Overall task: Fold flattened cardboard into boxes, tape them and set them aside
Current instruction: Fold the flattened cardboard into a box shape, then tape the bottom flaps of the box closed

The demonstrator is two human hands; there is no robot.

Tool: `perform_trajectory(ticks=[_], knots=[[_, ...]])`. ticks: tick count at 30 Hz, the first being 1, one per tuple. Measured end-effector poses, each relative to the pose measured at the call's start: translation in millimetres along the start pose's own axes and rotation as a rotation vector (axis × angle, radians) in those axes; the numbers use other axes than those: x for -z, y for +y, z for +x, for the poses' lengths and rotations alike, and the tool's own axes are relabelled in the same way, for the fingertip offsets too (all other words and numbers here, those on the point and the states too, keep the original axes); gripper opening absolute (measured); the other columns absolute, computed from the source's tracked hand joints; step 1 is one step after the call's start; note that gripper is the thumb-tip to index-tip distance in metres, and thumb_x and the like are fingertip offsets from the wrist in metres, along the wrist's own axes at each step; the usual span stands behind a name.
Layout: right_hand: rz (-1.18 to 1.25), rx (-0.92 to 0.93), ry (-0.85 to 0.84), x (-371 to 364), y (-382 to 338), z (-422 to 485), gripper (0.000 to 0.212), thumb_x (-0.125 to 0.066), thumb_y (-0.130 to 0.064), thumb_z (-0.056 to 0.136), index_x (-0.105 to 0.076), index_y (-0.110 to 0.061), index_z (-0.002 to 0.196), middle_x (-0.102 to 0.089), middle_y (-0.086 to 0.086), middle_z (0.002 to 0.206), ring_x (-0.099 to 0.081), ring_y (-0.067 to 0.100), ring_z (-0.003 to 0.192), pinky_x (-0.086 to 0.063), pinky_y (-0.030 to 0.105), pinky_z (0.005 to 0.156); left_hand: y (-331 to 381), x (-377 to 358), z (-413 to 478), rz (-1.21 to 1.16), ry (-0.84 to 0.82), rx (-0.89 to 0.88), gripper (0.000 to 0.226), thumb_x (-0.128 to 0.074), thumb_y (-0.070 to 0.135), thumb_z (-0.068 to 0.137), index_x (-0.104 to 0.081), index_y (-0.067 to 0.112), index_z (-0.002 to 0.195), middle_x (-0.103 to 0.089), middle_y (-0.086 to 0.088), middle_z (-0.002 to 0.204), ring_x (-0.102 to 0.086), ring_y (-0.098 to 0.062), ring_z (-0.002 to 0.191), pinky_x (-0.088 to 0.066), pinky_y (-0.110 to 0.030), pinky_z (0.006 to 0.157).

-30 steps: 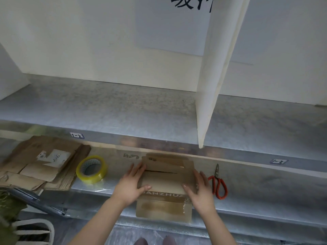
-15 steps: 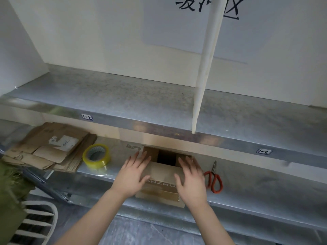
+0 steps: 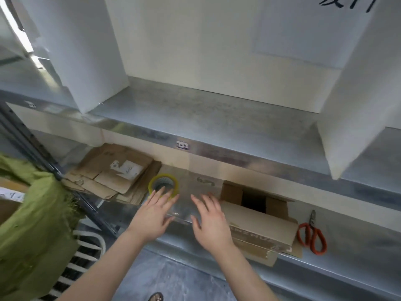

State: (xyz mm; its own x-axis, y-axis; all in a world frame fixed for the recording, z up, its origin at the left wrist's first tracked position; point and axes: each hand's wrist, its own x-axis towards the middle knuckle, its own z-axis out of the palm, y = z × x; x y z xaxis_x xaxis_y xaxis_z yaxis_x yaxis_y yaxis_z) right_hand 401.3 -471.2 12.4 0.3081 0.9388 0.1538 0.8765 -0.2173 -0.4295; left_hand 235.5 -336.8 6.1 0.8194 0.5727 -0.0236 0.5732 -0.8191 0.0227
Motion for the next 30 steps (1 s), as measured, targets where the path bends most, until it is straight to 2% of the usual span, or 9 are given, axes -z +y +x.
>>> perform_trajectory(ticks=[3,5,7,9,12,16,21,25,30], knots=[[-0.012,-0.070,-0.045,-19,9,2,0.055,-0.048,-0.035,0.090,-0.042,-0.028,0.144,-0.045,0.007,0.147,-0.035,0.031,0.140,-0.032,0.043,0.113,-8,-8,1,-0.028,0.017,-0.022,0.063,-0.043,0.052,0.086,-0.041,0.025,0.144,-0.046,0.000,0.145,-0.040,-0.026,0.136,-0.008,-0.032,0.115],[-0.002,-0.155,-0.091,-43,0,18,0.057,-0.048,-0.034,0.089,-0.041,-0.026,0.145,-0.040,0.008,0.151,-0.029,0.030,0.144,-0.032,0.043,0.114,-39,-15,7,-0.050,0.045,-0.045,0.065,-0.056,0.049,0.083,-0.040,0.026,0.142,-0.049,0.001,0.143,-0.047,-0.024,0.131,-0.024,-0.034,0.115],[0.008,-0.234,-0.147,-58,-6,30,0.057,-0.046,-0.034,0.091,-0.039,-0.025,0.146,-0.034,0.007,0.154,-0.023,0.027,0.146,-0.030,0.041,0.115,-62,-19,14,-0.059,0.056,-0.073,0.069,-0.067,0.050,0.074,-0.043,0.026,0.135,-0.057,0.002,0.134,-0.058,-0.020,0.119,-0.043,-0.037,0.102],[0.000,-0.307,-0.182,-70,-6,38,0.055,-0.046,-0.033,0.094,-0.036,-0.024,0.148,-0.030,0.006,0.156,-0.019,0.024,0.147,-0.027,0.038,0.116,-77,-25,21,-0.070,0.039,-0.108,0.070,-0.066,0.052,0.071,-0.043,0.026,0.132,-0.061,0.003,0.128,-0.062,-0.019,0.112,-0.049,-0.036,0.095],[0.004,-0.381,-0.208,-83,-5,43,0.056,-0.047,-0.032,0.096,-0.031,-0.023,0.150,-0.028,0.004,0.157,-0.016,0.022,0.148,-0.022,0.032,0.117,-95,-38,30,-0.073,0.014,-0.157,0.065,-0.059,0.053,0.073,-0.045,0.025,0.130,-0.061,0.002,0.127,-0.062,-0.021,0.112,-0.050,-0.037,0.094],[0.003,-0.413,-0.243,-96,-3,50,0.056,-0.049,-0.034,0.097,-0.033,-0.023,0.149,-0.029,0.003,0.156,-0.016,0.024,0.148,-0.023,0.034,0.116,-102,-55,42,-0.065,0.008,-0.243,0.062,-0.069,0.052,0.071,-0.056,0.024,0.125,-0.065,0.001,0.121,-0.063,-0.021,0.110,-0.049,-0.041,0.095],[0.015,-0.409,-0.309,-108,-1,61,0.040,-0.055,-0.037,0.090,-0.057,-0.024,0.128,-0.045,0.003,0.140,-0.030,0.028,0.140,-0.032,0.035,0.110,-106,-59,54,-0.107,-0.010,-0.254,0.050,-0.066,0.055,0.073,-0.063,0.028,0.114,-0.068,0.004,0.107,-0.063,-0.020,0.107,-0.048,-0.039,0.095],[0.058,-0.422,-0.258,-110,0,67,0.033,-0.061,-0.035,0.087,-0.063,-0.025,0.118,-0.052,0.001,0.125,-0.043,0.026,0.123,-0.038,0.034,0.099,-110,-61,60,-0.159,-0.060,-0.271,0.050,-0.070,0.043,0.075,-0.059,0.026,0.120,-0.065,0.000,0.116,-0.056,-0.023,0.117,-0.039,-0.041,0.106],[0.059,-0.367,-0.285,-116,-7,73,0.034,-0.062,-0.031,0.088,-0.061,-0.030,0.122,-0.048,0.001,0.129,-0.039,0.024,0.124,-0.035,0.031,0.103,-109,-61,62,-0.233,-0.079,-0.244,0.045,-0.075,0.029,0.072,-0.061,0.026,0.114,-0.064,0.002,0.111,-0.057,-0.023,0.111,-0.044,-0.036,0.098]])
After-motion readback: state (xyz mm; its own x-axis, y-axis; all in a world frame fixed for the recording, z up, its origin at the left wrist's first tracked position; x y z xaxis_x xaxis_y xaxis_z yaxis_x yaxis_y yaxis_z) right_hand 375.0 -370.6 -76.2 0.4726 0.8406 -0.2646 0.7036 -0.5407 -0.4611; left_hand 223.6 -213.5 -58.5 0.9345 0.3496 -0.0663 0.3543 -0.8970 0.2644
